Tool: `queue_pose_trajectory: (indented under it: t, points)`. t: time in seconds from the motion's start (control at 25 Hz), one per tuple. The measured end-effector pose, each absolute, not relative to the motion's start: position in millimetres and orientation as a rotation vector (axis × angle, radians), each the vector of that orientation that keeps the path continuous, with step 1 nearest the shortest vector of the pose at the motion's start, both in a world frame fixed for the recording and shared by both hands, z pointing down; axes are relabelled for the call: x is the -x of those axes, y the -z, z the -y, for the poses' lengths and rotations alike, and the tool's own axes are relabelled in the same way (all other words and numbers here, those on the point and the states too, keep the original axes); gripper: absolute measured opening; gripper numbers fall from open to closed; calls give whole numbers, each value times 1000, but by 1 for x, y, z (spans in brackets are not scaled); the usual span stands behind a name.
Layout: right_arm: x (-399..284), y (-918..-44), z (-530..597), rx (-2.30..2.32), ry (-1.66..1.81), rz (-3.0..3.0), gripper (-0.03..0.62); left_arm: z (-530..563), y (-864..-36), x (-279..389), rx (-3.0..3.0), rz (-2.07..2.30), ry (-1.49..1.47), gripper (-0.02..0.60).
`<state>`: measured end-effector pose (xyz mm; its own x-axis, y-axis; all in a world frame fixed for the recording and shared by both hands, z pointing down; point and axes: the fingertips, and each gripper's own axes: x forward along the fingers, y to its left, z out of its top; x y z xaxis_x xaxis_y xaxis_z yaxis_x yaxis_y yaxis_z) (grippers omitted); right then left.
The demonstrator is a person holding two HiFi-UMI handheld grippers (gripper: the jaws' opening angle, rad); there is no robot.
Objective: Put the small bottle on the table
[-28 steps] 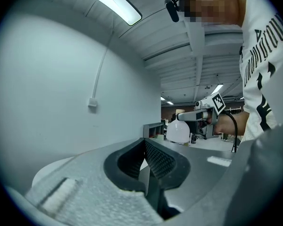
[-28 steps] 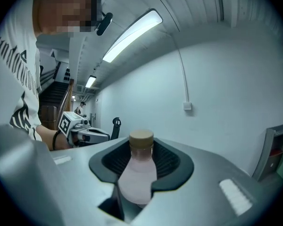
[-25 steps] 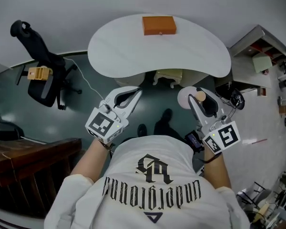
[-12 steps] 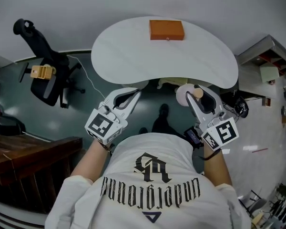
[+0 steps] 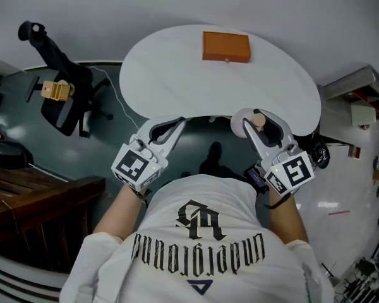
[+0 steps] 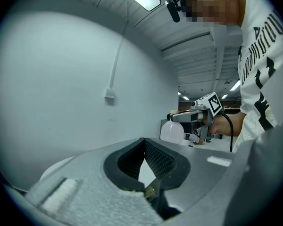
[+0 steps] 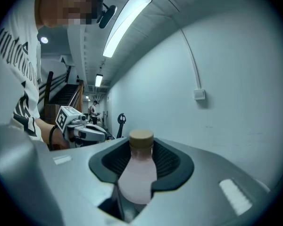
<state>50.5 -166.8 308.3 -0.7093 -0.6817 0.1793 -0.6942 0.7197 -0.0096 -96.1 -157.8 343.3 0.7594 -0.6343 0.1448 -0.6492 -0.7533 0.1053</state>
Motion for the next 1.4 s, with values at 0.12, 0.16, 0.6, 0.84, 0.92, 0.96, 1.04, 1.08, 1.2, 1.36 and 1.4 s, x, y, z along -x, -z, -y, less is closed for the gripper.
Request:
queue_pose_trajectory:
  t: [0.12, 0.16, 0.6, 0.84, 0.92, 0.96, 1.04, 1.08, 1.2, 1.36, 1.4]
  points:
    - [-56, -313, 194, -1067, -112, 2772, 138, 182, -346, 86, -2783, 1059, -160, 8]
    - [-58, -316, 203, -1050, -114, 2775, 138, 190, -349, 83, -2778, 1070, -162, 8]
    - [-87, -354, 276, -853, -193, 2804, 138, 253, -371, 34, -2666, 1175, -206, 8]
    - [-89, -376, 299, -750, -200, 2808, 138, 271, -396, 23, -2615, 1219, -237, 8]
    - [-91, -384, 305, -731, -206, 2804, 138, 274, -406, 18, -2599, 1220, -249, 8]
    - [-92, -388, 309, -729, -210, 2801, 138, 277, -410, 17, -2593, 1220, -257, 8]
    - [-92, -396, 315, -731, -215, 2791, 138, 282, -415, 17, -2578, 1222, -270, 8]
    - [-91, -399, 318, -731, -216, 2786, 138, 283, -417, 19, -2570, 1224, -272, 8]
    - [-87, -408, 325, -722, -208, 2776, 138, 289, -421, 23, -2568, 1228, -272, 8]
    - [-82, -423, 335, -712, -218, 2757, 138, 300, -427, 28, -2563, 1220, -274, 8]
    - [-81, -428, 338, -716, -223, 2748, 138, 303, -429, 29, -2562, 1215, -273, 8]
